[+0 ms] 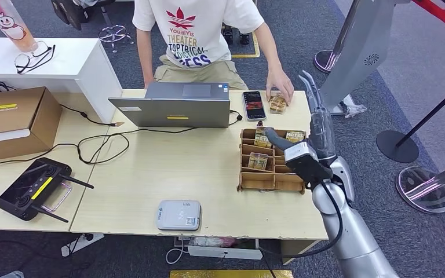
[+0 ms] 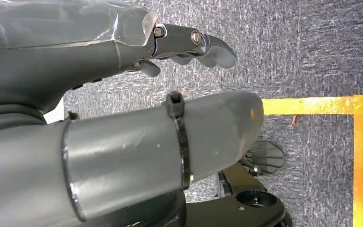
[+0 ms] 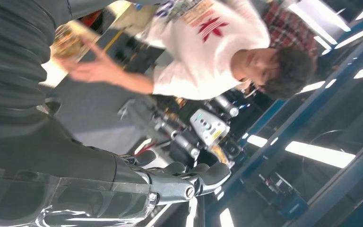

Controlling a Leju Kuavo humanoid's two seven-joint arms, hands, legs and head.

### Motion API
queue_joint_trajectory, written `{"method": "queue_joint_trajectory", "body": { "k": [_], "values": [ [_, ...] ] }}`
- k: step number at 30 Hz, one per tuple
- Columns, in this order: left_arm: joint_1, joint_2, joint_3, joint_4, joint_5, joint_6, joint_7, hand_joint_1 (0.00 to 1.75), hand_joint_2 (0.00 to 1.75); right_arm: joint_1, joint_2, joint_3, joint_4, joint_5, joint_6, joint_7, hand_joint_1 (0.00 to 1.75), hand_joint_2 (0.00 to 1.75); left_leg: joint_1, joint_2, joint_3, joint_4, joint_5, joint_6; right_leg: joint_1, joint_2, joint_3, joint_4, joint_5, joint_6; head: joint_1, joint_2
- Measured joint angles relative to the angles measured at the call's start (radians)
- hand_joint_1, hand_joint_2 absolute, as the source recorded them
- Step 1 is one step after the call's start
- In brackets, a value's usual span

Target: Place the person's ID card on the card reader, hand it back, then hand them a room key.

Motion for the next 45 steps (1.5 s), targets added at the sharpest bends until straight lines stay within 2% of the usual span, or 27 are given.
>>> {"method": "queue_joint_trajectory", "body": {
  "k": [6, 13, 27, 34, 45],
  "values": [
    [0.001, -0.001, 0.014, 0.000, 0.003, 0.002, 0.000, 0.00, 0.00, 0.115, -0.038, -0.024, -0.057, 0.108, -0.080, 0.018, 0.00, 1.75, 0.000, 0.000, 0.000, 0.000, 0.000, 0.000, 0.000, 0.000, 0.000, 0.000, 0.000, 0.000, 0.000, 0.000],
    [0.002, -0.001, 0.022, 0.000, 0.017, 0.008, 0.000, 0.00, 0.00, 0.194, -0.056, -0.041, -0.093, 0.184, -0.112, 0.037, 0.00, 1.75, 0.000, 0.000, -0.001, 0.000, 0.000, 0.000, 0.000, 0.000, 0.000, 0.000, 0.000, 0.000, 0.000, 0.000],
    [0.004, -0.001, 0.042, 0.000, 0.025, 0.004, -0.004, 0.00, 0.00, 0.255, -0.058, -0.041, -0.091, 0.336, -0.156, 0.089, 0.00, 1.75, 0.000, 0.000, -0.001, 0.000, 0.000, 0.000, 0.000, 0.000, 0.000, 0.000, 0.000, 0.000, 0.000, 0.000],
    [0.005, -0.001, 0.043, 0.000, 0.027, 0.003, -0.005, 0.00, 0.00, 0.269, -0.058, -0.041, -0.087, 0.351, -0.162, 0.096, 0.01, 1.75, 0.000, 0.000, -0.001, 0.000, 0.000, 0.000, 0.000, 0.000, 0.000, 0.000, 0.000, 0.000, 0.000, 0.000],
    [0.007, 0.000, 0.045, 0.000, 0.039, 0.002, -0.007, 0.00, 0.00, 0.313, -0.061, -0.054, -0.063, 0.439, -0.210, 0.143, 0.20, 1.75, 0.000, 0.000, -0.001, 0.000, 0.000, 0.000, 0.000, 0.000, 0.000, 0.000, 0.000, 0.000, 0.000, 0.000]
  ]
}}
